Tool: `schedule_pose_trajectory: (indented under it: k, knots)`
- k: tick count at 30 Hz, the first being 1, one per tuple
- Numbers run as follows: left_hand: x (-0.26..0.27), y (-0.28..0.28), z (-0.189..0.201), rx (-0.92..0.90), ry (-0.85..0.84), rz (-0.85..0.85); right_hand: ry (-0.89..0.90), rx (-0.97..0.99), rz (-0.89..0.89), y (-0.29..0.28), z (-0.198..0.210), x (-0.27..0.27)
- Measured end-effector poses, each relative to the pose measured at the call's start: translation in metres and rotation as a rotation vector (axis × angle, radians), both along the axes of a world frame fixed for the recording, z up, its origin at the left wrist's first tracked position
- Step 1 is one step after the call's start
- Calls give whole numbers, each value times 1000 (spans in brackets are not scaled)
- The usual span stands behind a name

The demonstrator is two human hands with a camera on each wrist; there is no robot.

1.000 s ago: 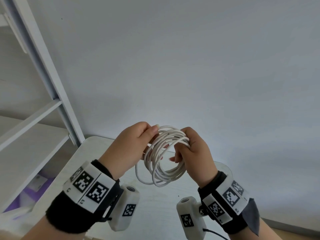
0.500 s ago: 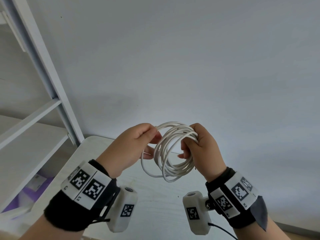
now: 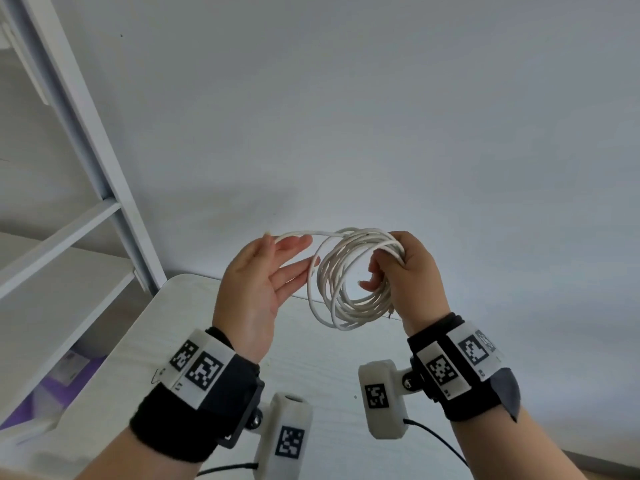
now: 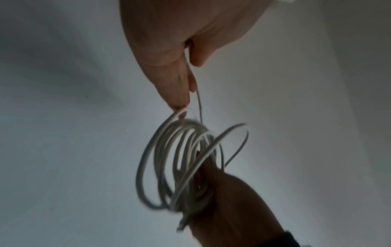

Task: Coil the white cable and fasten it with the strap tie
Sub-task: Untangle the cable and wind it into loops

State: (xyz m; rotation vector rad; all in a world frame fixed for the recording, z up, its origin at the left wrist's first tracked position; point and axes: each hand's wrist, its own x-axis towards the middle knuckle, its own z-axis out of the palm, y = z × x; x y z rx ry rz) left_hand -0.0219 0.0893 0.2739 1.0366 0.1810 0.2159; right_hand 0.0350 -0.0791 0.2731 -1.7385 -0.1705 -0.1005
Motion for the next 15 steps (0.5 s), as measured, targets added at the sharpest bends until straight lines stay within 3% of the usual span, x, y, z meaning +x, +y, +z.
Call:
schedule_pose_trajectory:
  k: [3,6,12,15]
  knots:
    - [-6,-12,-14,5,14,13,9,124,-12,5,6,2]
    - [-14,-23,-27,300,125,-102,4,144,-65,5,10,7]
    - [-4,2,-14,556,129,-59,-129,-187,-150,5,-5,14]
    - [-1,-2,1,812,3,-113,-230,-362,-146,13,-10,10]
